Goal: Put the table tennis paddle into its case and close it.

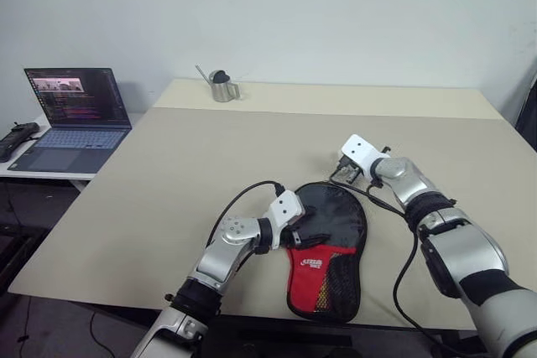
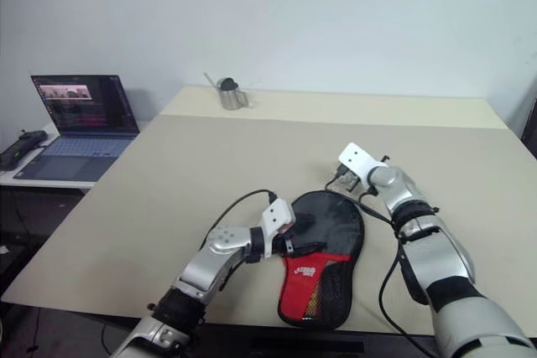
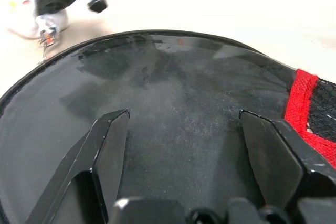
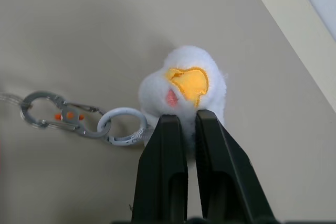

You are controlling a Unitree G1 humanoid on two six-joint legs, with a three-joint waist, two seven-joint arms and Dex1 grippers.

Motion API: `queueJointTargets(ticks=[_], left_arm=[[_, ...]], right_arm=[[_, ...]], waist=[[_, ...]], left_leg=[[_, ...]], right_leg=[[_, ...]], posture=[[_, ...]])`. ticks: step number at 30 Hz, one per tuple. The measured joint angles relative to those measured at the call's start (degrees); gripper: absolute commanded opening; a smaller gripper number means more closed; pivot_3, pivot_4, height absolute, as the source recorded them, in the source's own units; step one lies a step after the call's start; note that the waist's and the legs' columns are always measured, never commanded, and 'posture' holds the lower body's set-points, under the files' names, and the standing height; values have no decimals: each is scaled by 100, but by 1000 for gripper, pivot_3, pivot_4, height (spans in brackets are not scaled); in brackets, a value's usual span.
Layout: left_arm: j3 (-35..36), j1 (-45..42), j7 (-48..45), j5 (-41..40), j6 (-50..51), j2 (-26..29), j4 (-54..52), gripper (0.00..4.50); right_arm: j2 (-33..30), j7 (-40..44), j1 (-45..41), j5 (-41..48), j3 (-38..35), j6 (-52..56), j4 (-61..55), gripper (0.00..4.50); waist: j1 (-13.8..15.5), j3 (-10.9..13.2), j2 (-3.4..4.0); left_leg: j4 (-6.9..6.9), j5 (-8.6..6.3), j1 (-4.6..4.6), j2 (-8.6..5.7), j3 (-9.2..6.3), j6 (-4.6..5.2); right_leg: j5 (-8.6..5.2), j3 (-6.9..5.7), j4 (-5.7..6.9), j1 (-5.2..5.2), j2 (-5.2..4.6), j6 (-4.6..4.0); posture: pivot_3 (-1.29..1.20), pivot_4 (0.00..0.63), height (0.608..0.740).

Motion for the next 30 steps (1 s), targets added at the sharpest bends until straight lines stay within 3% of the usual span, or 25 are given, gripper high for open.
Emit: queueJointTargets(ticks=[6,17,30], left_arm=[[-8,-66,125,2,-40,-50,137,3652],[-17,-274,254,27,-169,-123,493,3652],[-23,-511,360,122,-279,-286,863,3652]], right_arm=[[-768,899,818,95,-13,377,-1671,5],[-1929,2477,2604,625,-133,2235,-5507,5],[-3198,3304,3945,929,-314,2705,-7291,5]], waist=[[14,-2,3],[30,-11,18],[161,-10,18]], left_leg=[[4,2,-1,-8,-4,3],[30,3,1,-9,-12,5],[41,6,-4,-12,-11,11]], right_leg=[[0,-3,-2,6,-7,1],[4,-10,-2,23,-7,10],[4,-9,-10,25,-9,17]], posture=[[0,150,740],[0,150,740],[0,150,740]])
